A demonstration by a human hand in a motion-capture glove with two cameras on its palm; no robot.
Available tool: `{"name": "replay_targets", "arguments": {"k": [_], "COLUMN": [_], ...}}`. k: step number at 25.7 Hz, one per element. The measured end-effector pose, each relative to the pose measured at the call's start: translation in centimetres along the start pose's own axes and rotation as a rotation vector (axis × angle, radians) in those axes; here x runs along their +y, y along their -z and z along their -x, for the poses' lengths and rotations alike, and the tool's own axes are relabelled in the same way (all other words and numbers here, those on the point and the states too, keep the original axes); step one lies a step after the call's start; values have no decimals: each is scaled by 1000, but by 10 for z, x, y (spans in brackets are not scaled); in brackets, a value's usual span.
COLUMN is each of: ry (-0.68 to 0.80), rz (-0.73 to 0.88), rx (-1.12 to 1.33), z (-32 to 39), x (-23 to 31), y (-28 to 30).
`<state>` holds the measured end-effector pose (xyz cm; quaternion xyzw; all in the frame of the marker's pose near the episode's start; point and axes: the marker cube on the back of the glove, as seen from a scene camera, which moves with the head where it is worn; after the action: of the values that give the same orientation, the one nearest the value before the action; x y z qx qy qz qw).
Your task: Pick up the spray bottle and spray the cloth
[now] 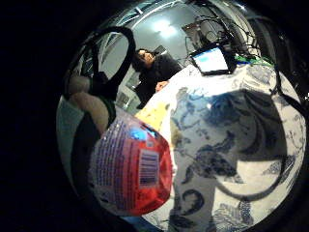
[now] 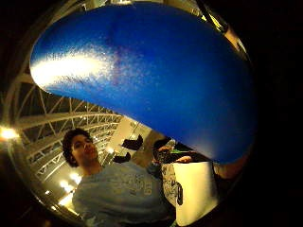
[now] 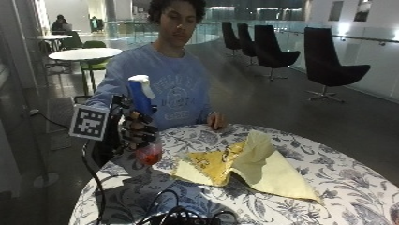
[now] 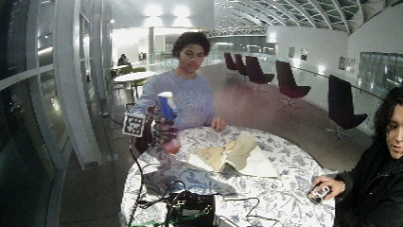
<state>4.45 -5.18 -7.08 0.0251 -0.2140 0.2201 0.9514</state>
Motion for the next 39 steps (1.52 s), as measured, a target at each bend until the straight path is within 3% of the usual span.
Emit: {"name": "replay_targets", "arguments": {"k": [21,27,34,39], "ry": [17,-41,182,315], "rz": [-5,-26,-186,-90], "rx": [50,75,154,209], "z": [-56,-50,-15,17], "x": [20,39,68,93], "y": [6,17,43,36]}}
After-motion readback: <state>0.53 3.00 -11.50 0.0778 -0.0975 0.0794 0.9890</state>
